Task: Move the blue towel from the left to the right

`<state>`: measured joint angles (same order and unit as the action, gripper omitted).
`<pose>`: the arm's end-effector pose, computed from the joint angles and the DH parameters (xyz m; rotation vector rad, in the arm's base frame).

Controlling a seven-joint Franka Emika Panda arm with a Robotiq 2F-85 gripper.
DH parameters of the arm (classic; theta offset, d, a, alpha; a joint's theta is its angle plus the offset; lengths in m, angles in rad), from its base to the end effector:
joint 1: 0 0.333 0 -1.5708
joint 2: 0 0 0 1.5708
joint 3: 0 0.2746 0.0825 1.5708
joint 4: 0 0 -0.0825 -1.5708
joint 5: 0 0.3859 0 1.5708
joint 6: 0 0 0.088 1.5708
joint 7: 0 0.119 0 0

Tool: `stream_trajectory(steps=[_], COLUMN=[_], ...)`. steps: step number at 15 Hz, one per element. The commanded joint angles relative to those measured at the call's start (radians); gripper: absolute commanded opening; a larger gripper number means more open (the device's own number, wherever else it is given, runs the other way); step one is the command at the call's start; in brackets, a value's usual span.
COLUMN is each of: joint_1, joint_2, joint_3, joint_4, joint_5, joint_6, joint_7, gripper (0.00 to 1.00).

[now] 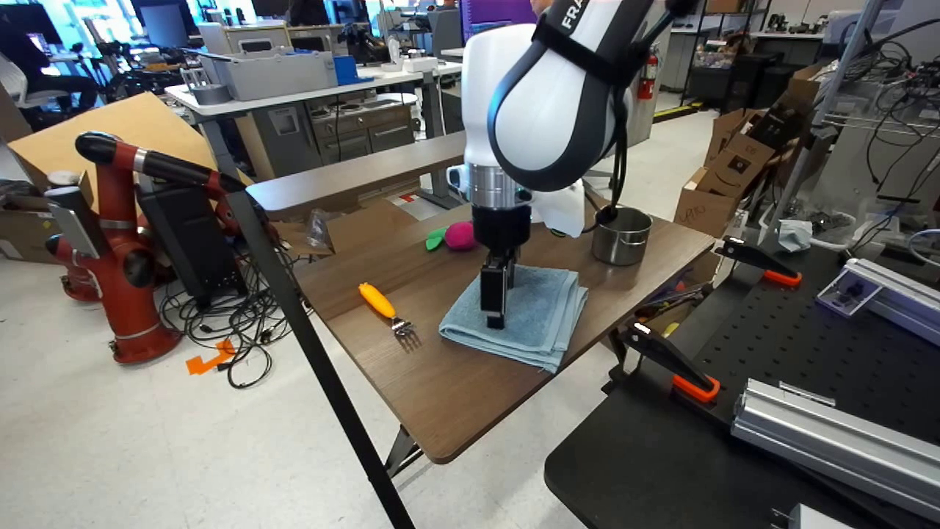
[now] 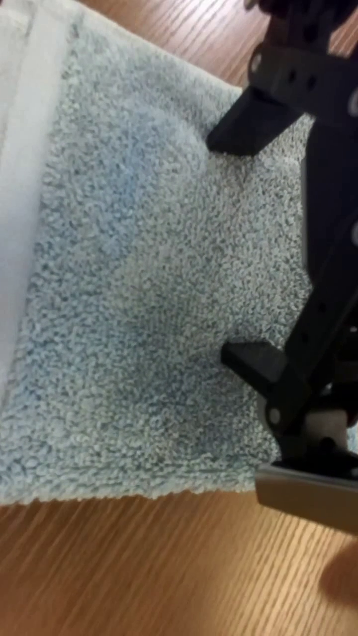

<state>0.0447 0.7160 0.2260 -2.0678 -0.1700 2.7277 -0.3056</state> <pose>0.5163 0.1638 0.0404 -2.8817 -1.0227 0.0426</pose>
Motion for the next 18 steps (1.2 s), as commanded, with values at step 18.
stream_trajectory(steps=[18], joint_1=[-0.291], joint_2=[-0.091], joint_3=[0.092], joint_4=[-0.095], joint_5=[0.180], joint_6=[0.011], joint_7=[-0.172], gripper=[1.00])
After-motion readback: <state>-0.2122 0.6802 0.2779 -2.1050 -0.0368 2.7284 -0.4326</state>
